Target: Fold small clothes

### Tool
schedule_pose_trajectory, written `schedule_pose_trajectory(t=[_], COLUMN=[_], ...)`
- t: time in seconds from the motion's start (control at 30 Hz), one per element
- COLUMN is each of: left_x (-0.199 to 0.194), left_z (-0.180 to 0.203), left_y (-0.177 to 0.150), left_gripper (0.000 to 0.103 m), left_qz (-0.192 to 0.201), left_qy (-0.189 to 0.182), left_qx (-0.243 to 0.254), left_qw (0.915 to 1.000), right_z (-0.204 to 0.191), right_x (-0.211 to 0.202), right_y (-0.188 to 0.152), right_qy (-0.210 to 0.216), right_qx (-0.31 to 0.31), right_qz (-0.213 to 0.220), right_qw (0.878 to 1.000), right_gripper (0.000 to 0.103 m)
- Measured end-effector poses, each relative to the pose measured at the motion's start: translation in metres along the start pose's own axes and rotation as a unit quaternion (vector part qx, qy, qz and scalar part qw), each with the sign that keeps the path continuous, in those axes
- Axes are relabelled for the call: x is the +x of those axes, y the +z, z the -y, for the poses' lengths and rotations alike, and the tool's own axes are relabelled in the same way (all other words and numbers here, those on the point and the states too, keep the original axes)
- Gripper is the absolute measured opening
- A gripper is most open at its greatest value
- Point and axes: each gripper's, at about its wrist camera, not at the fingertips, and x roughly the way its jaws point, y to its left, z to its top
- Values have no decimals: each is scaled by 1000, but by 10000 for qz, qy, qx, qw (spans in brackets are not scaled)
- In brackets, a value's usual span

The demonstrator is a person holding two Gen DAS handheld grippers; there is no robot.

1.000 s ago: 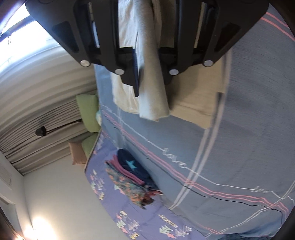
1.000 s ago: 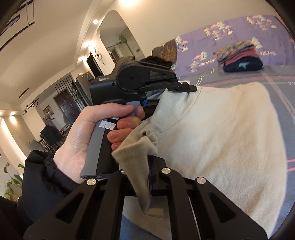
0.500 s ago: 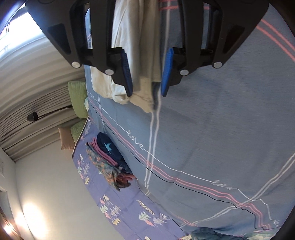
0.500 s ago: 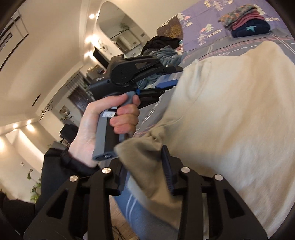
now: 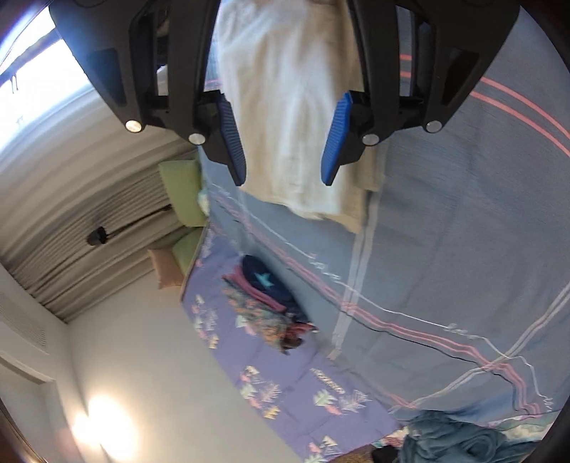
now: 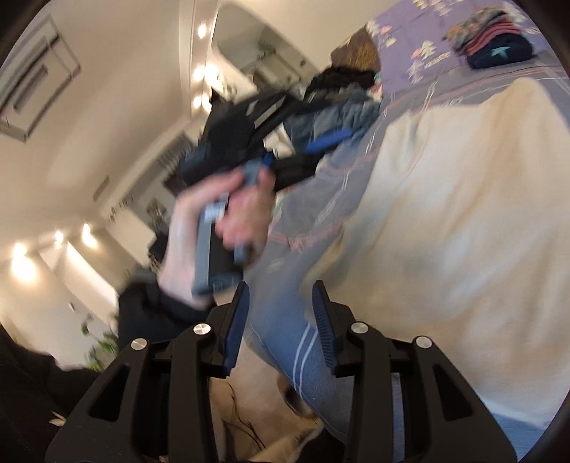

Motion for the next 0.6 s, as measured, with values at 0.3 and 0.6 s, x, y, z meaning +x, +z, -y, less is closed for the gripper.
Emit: schedule_pose_trajectory(t=[0.3, 0.6], left_x=[56, 83], left_z=[41, 6], left_y=[-19, -20], left_gripper=[51, 51], left_qz=[-264, 544], left_qy=[276, 1405], left_qx=[640, 397], left_qw=[9972, 9878], right_z=[41, 120], right_x=[-46, -10], right_y=[49, 104], right_qy=[-1079, -1411], right_qx=[770, 1972], right_qz=[1005, 1102], right_qw=[9861, 9639], right_gripper=[43, 43])
